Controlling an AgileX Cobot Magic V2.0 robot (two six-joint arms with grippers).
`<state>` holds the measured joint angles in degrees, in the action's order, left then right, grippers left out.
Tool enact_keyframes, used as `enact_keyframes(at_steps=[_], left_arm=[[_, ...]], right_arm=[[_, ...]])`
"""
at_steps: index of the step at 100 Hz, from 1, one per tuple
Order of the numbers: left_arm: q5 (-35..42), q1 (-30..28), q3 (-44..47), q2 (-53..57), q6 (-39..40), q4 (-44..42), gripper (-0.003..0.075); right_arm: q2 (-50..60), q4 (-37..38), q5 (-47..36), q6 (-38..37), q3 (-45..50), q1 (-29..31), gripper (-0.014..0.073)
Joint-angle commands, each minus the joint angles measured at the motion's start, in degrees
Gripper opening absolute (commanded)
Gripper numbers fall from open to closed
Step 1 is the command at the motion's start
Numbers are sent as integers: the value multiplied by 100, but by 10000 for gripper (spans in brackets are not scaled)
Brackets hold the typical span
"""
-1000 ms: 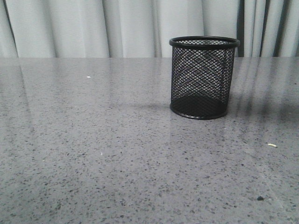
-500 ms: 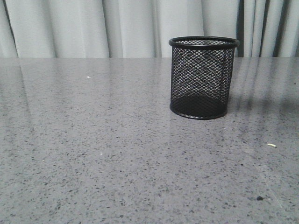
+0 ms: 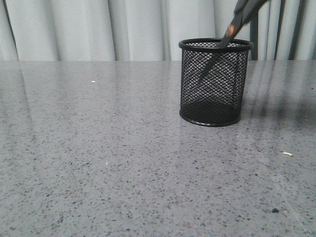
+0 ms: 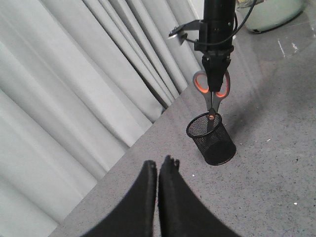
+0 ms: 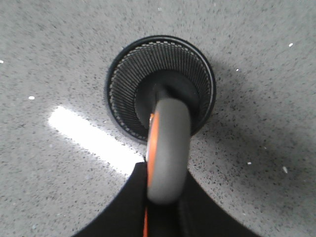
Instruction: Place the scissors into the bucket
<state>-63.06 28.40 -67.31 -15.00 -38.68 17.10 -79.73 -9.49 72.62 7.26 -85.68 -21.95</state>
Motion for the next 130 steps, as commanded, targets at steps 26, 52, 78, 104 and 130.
enact_keyframes(at_steps=[26, 52, 78, 104, 130], left_arm=[[561, 38, 258, -128, 64, 136, -20], [1139, 38, 329, -128, 520, 115, -20], [3209, 38, 1404, -118, 1056, 104, -20], [5615, 38, 3474, 114, 1116, 760, -20], [7032, 38, 5195, 164, 1116, 1606, -20]], right_arm=[[-526, -2, 0, -10, -148, 23, -37], [-526, -2, -143, -10, -700, 23, 440], [-331, 34, -15, -10, -1778, 23, 404], [1087, 319, -41, 1, -1360, 23, -55], [3878, 561, -2127, 10, 2025, 23, -45]])
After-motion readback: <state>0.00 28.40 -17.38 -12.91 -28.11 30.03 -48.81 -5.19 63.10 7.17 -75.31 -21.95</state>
